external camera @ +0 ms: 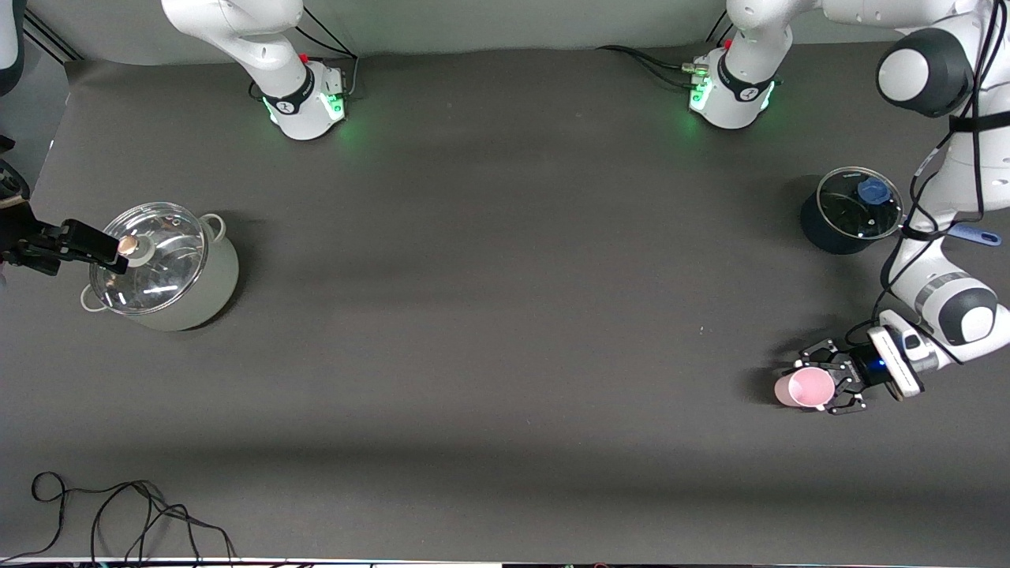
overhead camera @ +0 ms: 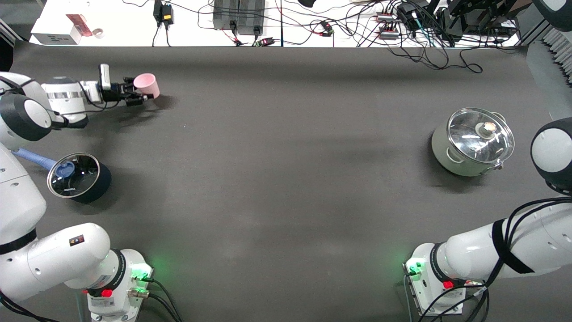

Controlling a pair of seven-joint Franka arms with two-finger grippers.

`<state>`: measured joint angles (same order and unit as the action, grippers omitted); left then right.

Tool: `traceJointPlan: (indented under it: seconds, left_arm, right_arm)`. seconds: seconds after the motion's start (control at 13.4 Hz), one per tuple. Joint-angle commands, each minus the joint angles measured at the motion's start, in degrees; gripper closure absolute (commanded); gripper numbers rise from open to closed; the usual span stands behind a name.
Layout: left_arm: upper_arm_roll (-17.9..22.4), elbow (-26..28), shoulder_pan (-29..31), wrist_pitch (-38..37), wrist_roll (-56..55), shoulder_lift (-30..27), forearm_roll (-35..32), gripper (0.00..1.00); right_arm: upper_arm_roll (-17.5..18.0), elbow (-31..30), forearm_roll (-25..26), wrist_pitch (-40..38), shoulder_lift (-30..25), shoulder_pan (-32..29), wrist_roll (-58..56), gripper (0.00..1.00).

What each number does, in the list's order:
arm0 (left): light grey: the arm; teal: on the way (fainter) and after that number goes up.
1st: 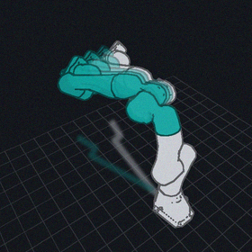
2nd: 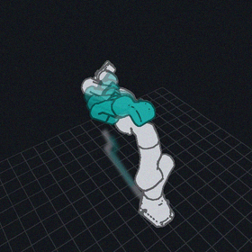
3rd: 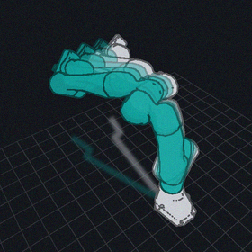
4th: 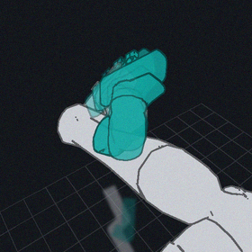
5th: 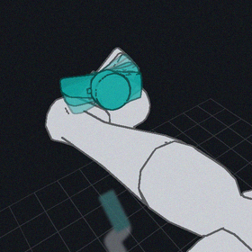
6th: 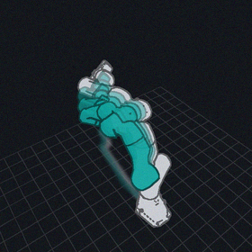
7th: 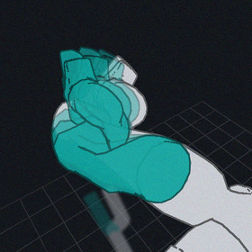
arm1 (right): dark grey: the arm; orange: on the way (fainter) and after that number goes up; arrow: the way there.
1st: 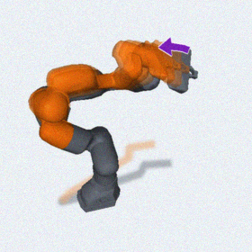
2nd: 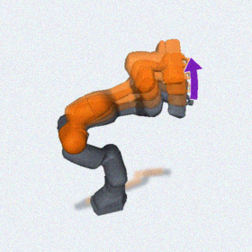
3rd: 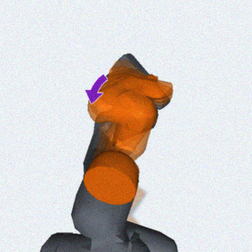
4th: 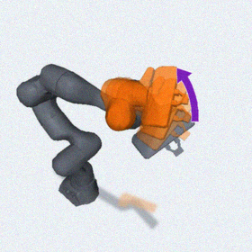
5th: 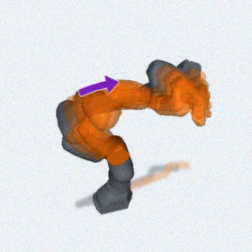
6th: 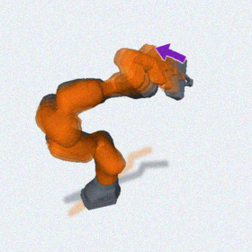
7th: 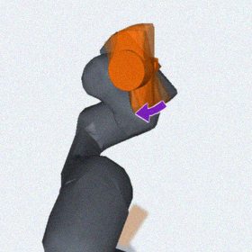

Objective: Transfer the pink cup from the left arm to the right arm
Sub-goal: 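Lift the pink cup with the left gripper toward the table middle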

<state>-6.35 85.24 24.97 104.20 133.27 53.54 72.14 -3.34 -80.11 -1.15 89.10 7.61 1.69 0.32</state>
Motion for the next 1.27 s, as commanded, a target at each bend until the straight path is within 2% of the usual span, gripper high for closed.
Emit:
traceJointPlan:
  seconds: [0.0,0.22,0.37,0.75,0.9,1.05,1.2]
  left_arm:
    - [-0.6,8.3,-2.7,1.0,-2.0,-9.0,1.5,0.65]
    - [-5.0,16.4,-3.3,4.9,-8.6,-18.7,2.4,0.66]
    - [-6.5,20.4,-4.9,5.1,-12.6,-23.6,2.7,0.68]
    - [-11.4,32.3,-8.7,7.2,-13.6,-35.9,9.5,0.7]
    - [-12.5,33.9,-11.6,7.6,-17.5,-39.4,11.3,0.7]
    - [-12.6,34.6,-16.8,12.0,-22.2,-42.2,12.5,0.72]
    - [-12.9,35.1,-21.8,17.7,-23.0,-44.5,17.2,0.72]
  right_arm:
    - [-0.4,1.1,-1.1,-0.1,0.3,0.2,-1.2,0.0]
    - [-0.4,0.9,-1.1,-0.1,0.3,0.2,-1.1,0.0]
    - [-0.4,0.9,-1.2,-0.1,0.3,0.2,-1.0,0.0]
    - [-0.4,0.9,-1.2,-0.1,0.3,0.2,-1.0,0.0]
    - [-0.4,0.9,-1.2,-0.1,0.3,0.2,-1.0,0.0]
    - [-0.4,0.9,-1.2,-0.1,0.3,0.2,-1.0,0.0]
    - [-0.4,0.9,-1.2,-0.1,0.3,0.2,-1.0,0.0]
